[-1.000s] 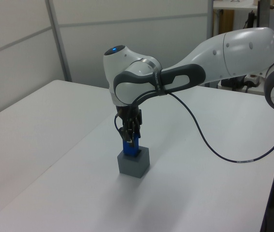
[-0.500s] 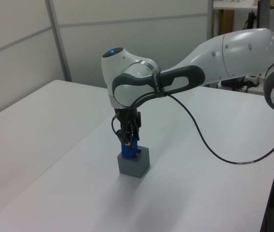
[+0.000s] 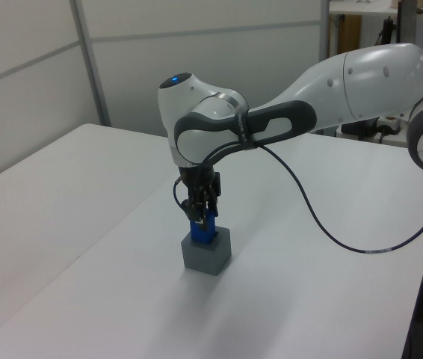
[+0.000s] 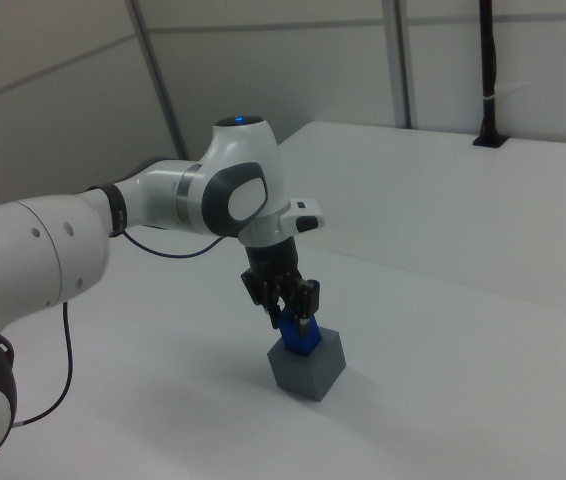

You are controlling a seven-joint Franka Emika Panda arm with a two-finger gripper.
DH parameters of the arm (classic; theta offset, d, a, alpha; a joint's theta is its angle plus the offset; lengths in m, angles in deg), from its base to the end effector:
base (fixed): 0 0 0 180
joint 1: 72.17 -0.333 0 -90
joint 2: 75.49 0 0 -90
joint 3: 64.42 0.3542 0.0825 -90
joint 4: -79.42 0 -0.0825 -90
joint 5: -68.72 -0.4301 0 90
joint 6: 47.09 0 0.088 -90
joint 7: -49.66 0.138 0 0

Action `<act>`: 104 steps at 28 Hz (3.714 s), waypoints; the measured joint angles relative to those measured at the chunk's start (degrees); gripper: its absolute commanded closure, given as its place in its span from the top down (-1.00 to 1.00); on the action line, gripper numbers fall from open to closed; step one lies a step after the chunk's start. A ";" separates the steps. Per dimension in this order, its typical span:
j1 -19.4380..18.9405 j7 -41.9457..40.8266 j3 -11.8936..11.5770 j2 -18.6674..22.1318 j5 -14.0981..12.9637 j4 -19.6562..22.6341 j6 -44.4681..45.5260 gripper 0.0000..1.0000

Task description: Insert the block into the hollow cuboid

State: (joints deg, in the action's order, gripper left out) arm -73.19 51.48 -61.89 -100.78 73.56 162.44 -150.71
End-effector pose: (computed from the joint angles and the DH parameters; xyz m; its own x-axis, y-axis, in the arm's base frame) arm 0.7361 0.0314 0.4169 0.9957 0.0472 -0.0798 0.0524 -0.9966 0.0639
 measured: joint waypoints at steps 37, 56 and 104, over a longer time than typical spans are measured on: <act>0.98 2.91 -0.18 25.33 -0.32 10.82 12.36 1.00; 2.30 1.69 -0.32 26.18 -1.53 12.26 12.35 1.00; 2.32 1.66 -0.34 26.18 -1.57 12.23 12.17 1.00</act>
State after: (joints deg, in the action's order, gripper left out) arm -70.87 53.14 -62.23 -74.60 72.00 174.67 -138.54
